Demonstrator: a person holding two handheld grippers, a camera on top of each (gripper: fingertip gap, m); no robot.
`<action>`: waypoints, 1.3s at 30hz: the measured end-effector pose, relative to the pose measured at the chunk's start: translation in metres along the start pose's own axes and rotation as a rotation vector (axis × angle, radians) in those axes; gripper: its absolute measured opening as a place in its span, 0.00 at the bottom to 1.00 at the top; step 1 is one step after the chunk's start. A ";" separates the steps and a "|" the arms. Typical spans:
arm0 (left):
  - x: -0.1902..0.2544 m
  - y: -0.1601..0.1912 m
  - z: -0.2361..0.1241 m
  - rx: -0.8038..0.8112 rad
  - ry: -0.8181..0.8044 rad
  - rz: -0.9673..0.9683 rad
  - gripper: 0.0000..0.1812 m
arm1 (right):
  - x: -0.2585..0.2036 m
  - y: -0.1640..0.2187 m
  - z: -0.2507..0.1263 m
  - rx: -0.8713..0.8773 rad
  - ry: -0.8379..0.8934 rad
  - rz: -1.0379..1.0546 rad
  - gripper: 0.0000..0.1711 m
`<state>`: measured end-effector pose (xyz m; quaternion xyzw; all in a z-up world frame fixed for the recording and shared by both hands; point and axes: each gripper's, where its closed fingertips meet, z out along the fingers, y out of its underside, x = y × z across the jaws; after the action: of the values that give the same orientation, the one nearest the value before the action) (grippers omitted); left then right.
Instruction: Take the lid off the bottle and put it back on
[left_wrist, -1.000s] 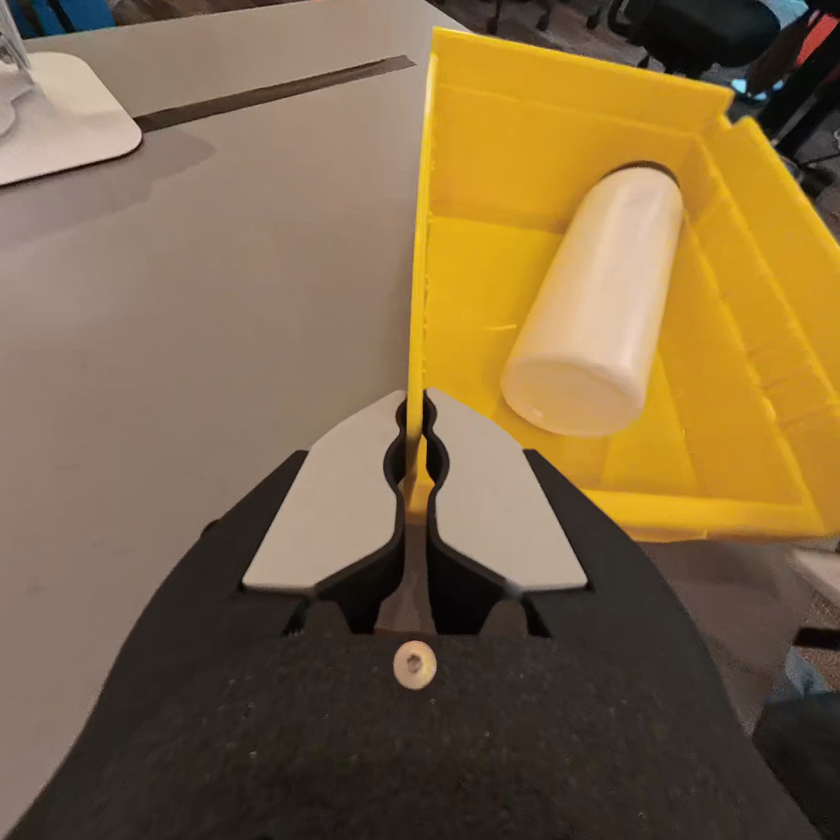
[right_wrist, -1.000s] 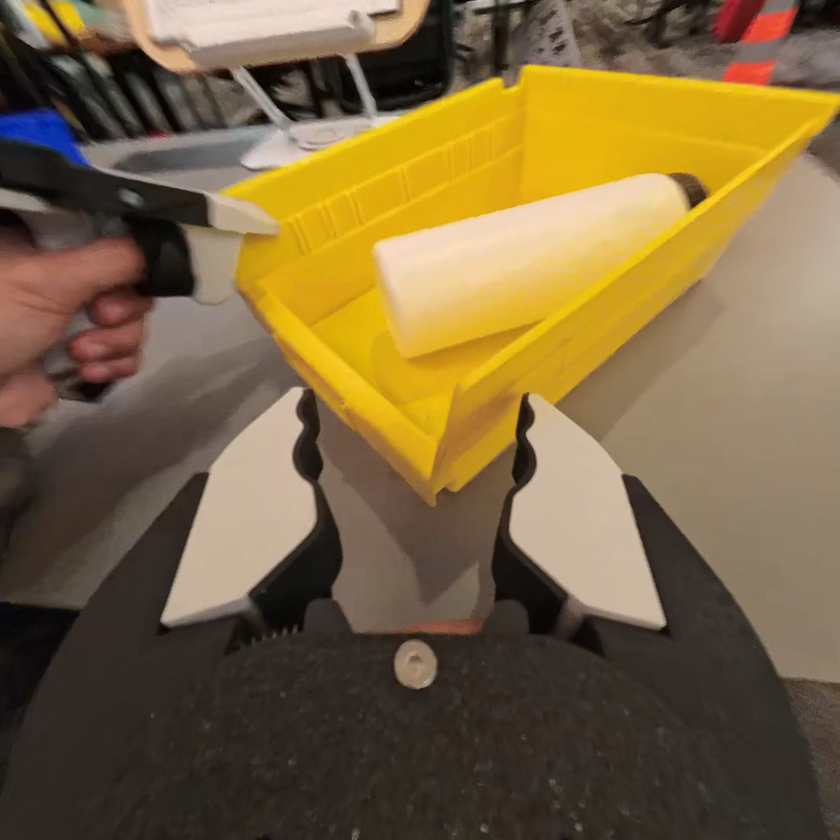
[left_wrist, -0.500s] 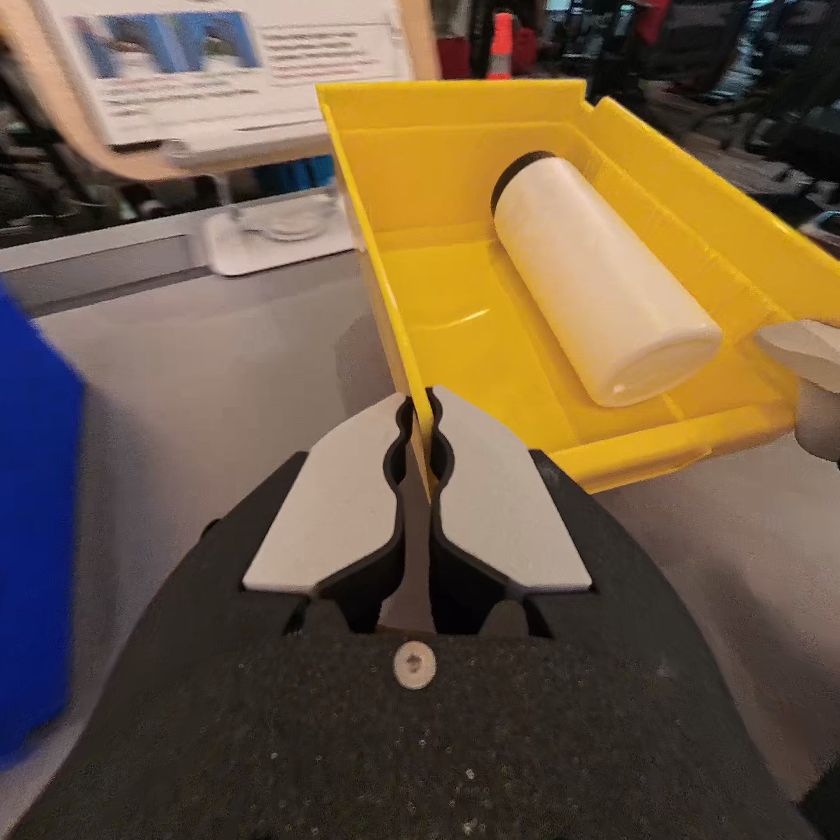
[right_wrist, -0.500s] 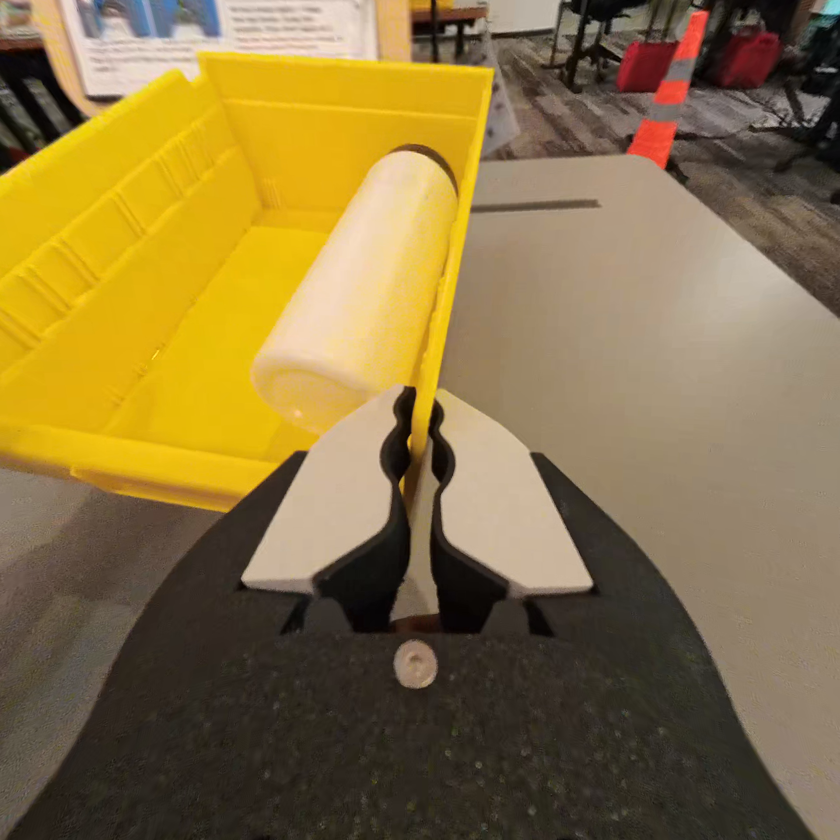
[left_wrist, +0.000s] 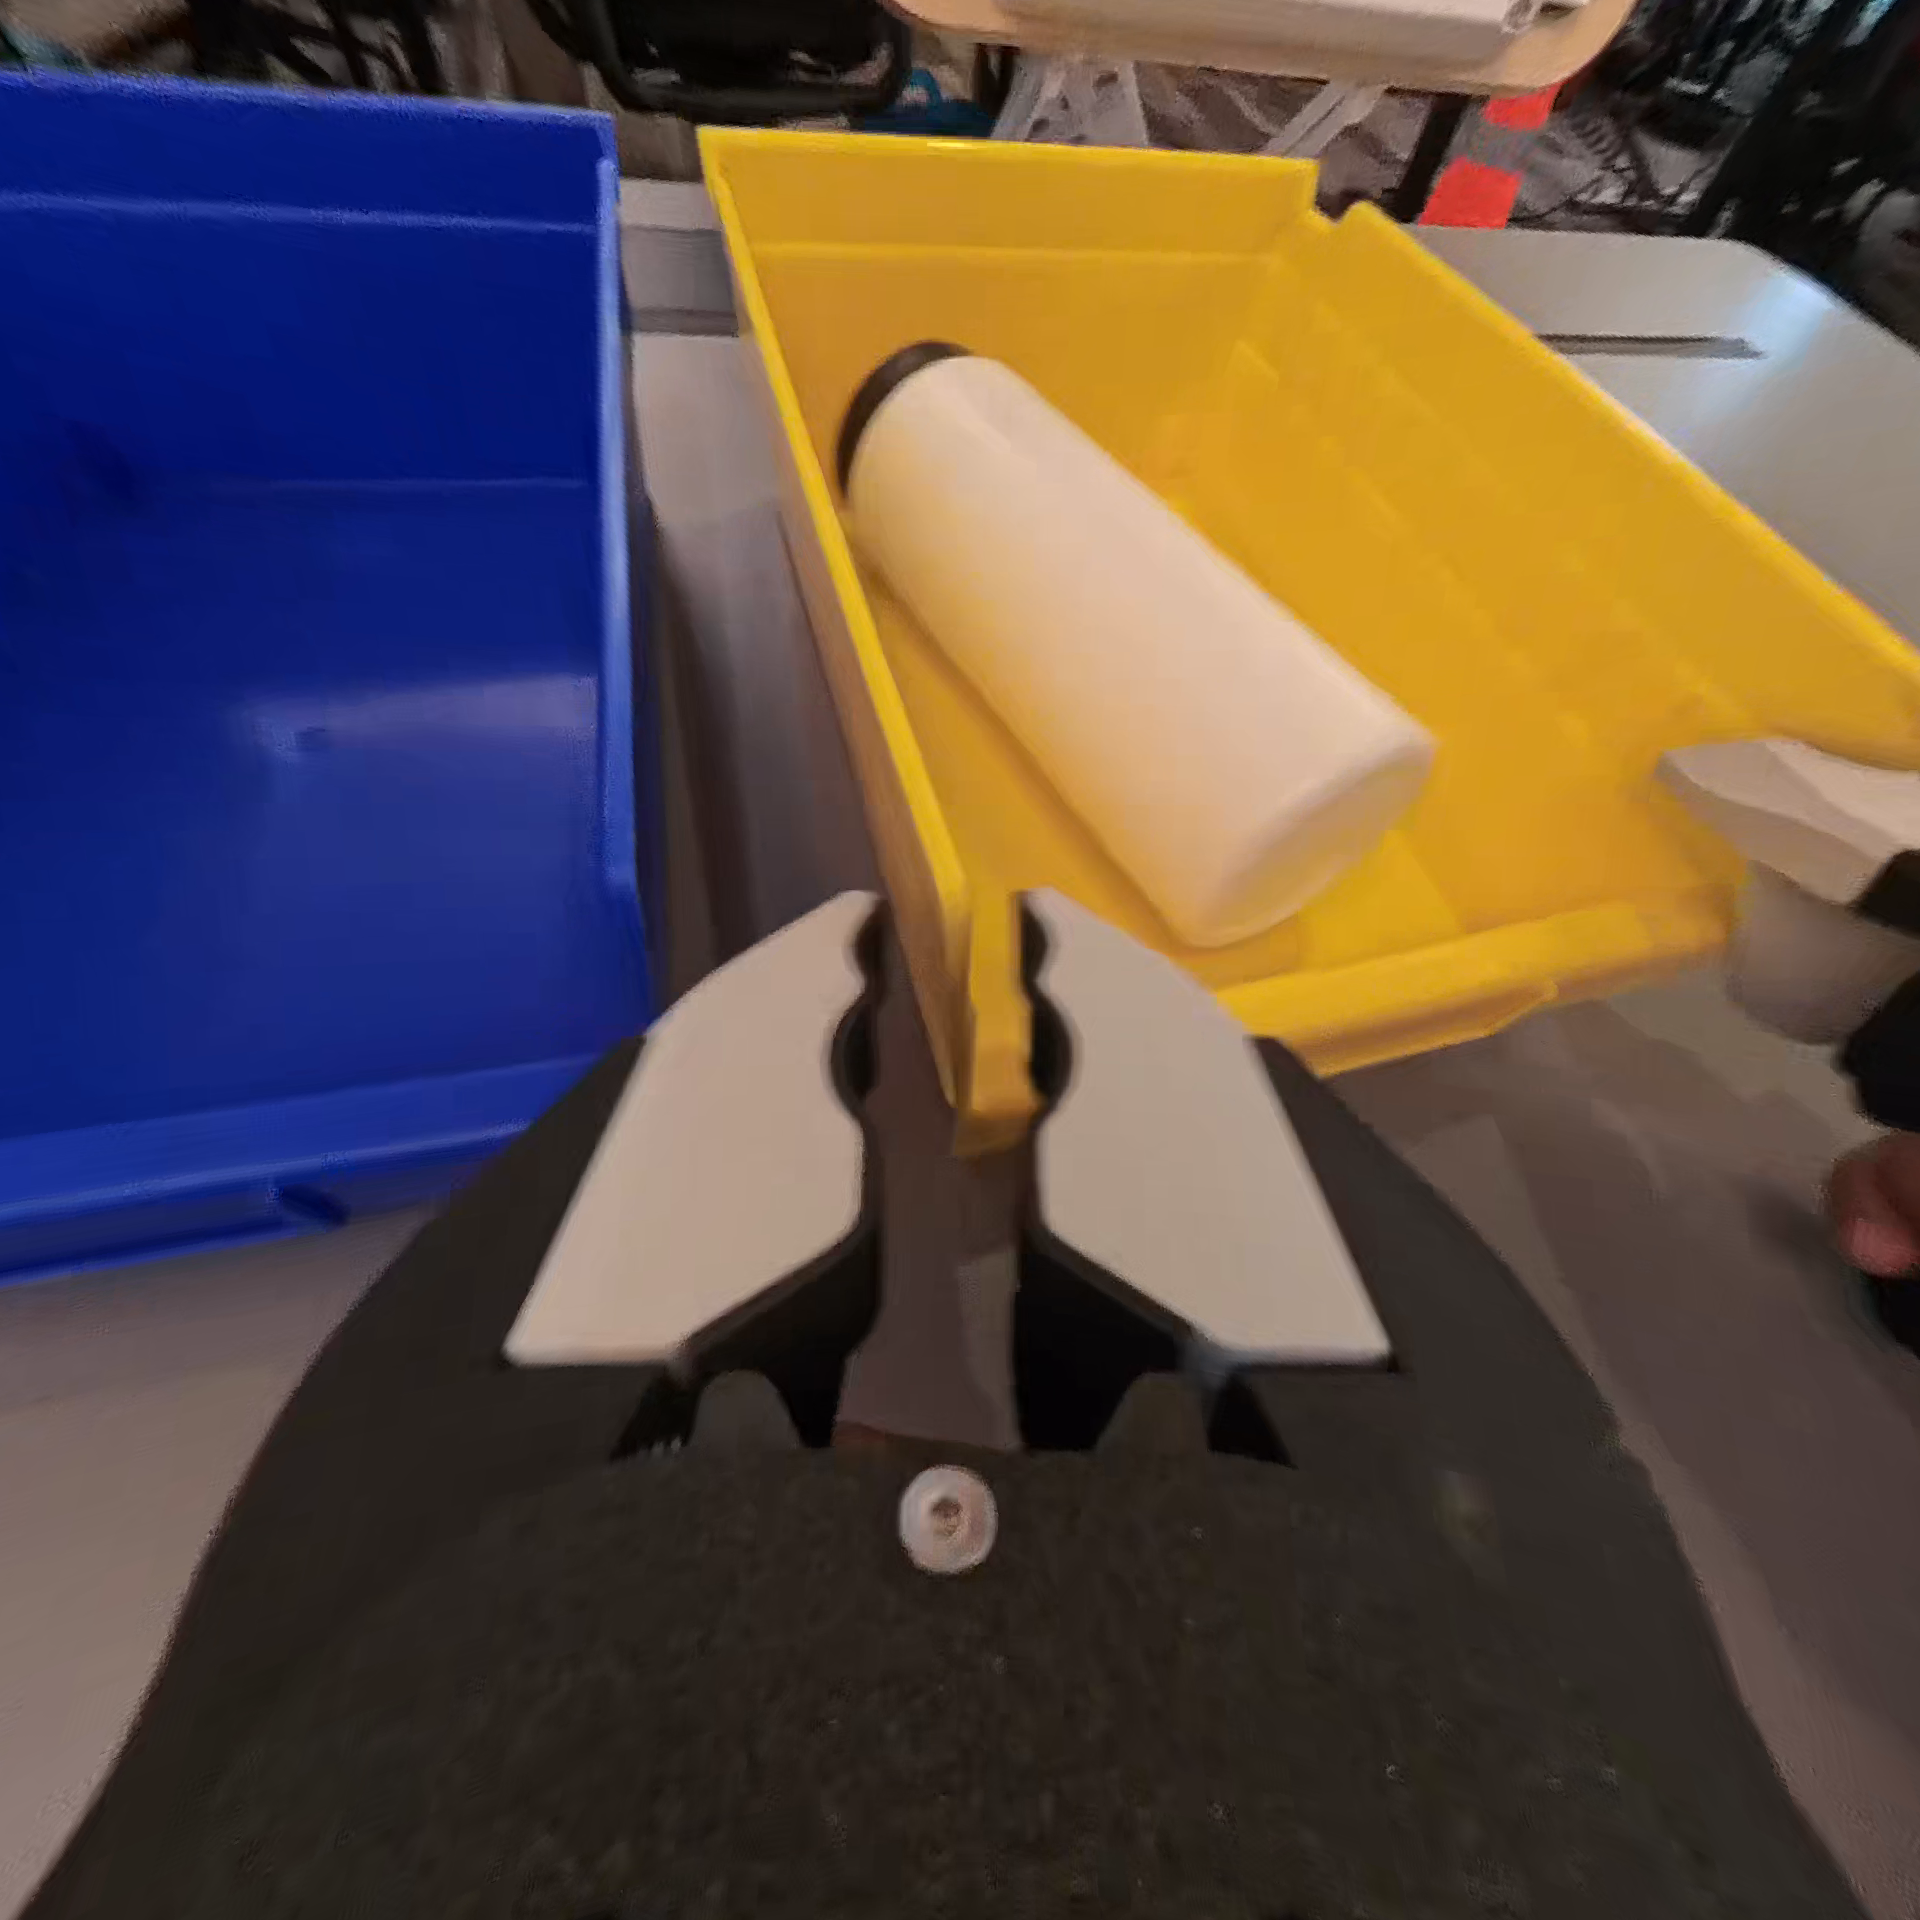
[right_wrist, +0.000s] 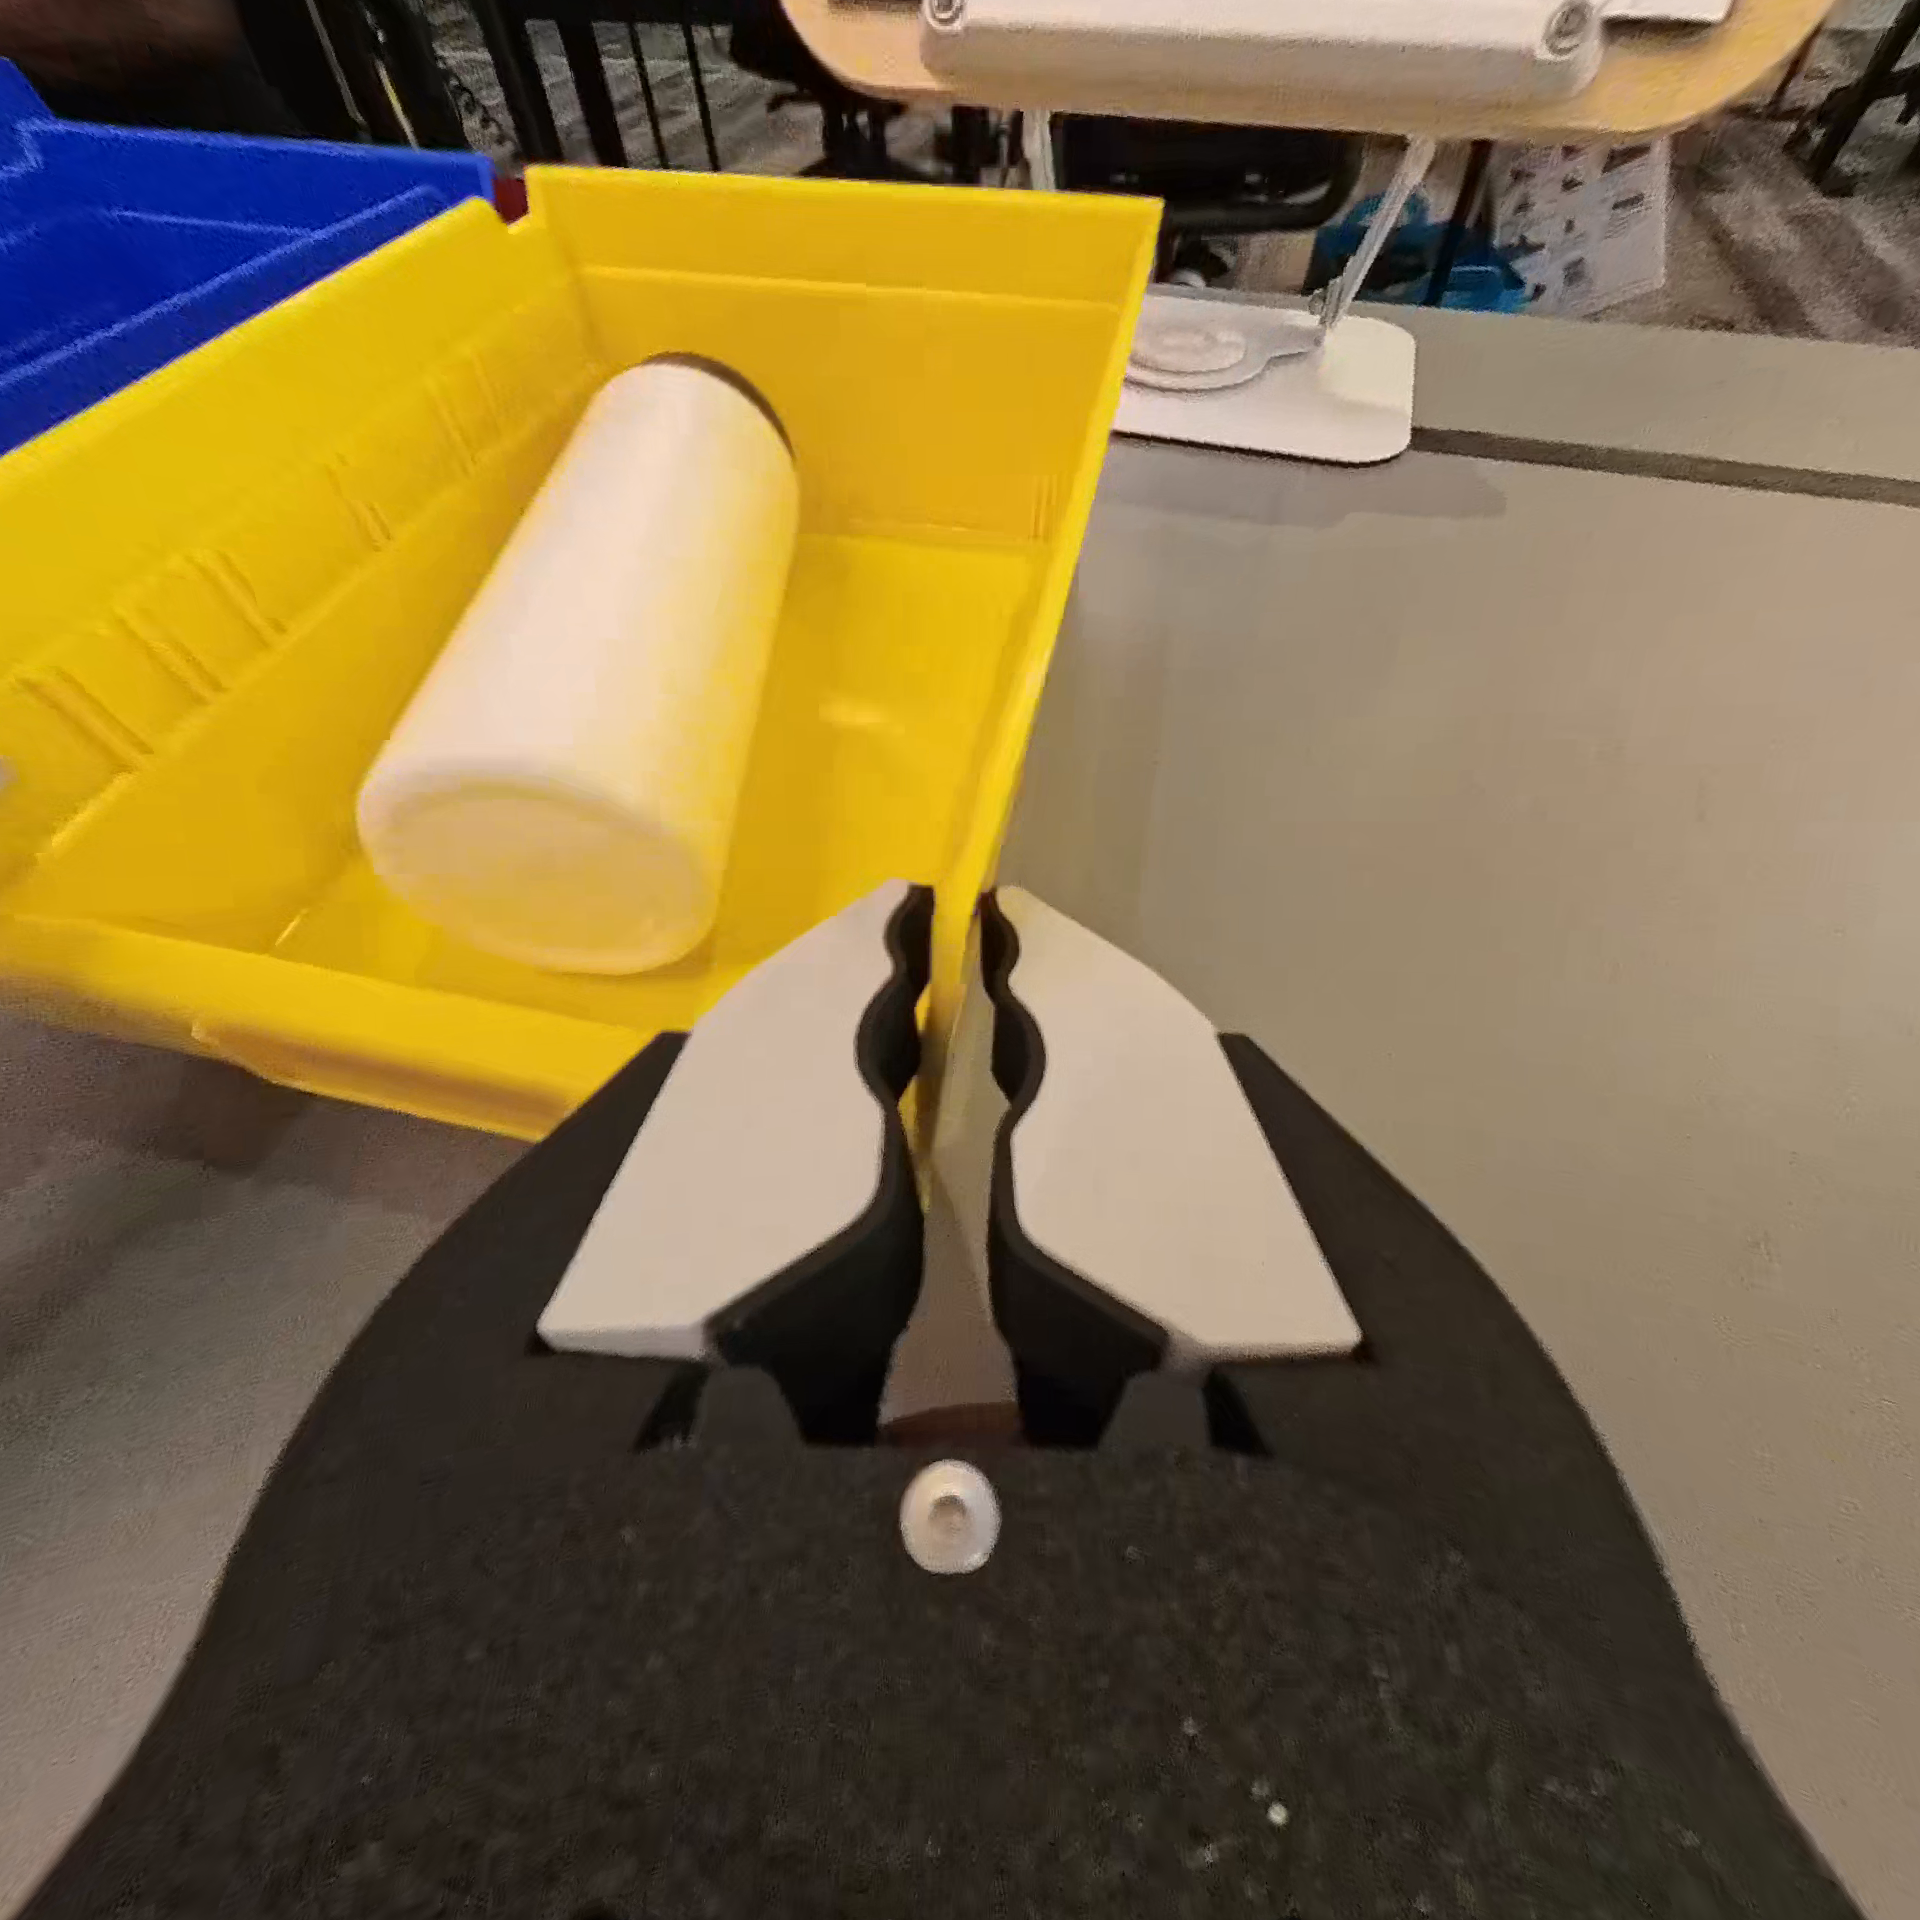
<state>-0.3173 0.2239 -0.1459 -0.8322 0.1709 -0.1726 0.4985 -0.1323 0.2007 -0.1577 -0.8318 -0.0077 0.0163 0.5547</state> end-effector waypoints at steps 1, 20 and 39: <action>0.001 -0.002 -0.010 -0.007 0.038 -0.043 0.27 | -0.002 0.001 -0.004 -0.006 -0.037 -0.006 0.11; -0.241 0.004 -0.041 -0.111 -0.225 -0.079 0.01 | -0.125 0.027 -0.075 -0.121 -0.536 -0.222 0.26; -0.138 0.046 -0.210 -0.007 -0.467 -0.101 0.02 | -0.228 0.005 -0.064 -0.094 -0.401 -0.174 0.06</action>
<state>-0.5407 0.1047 -0.1096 -0.8588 0.0097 0.0004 0.5122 -0.3576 0.1330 -0.1332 -0.8332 -0.1905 0.1332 0.5018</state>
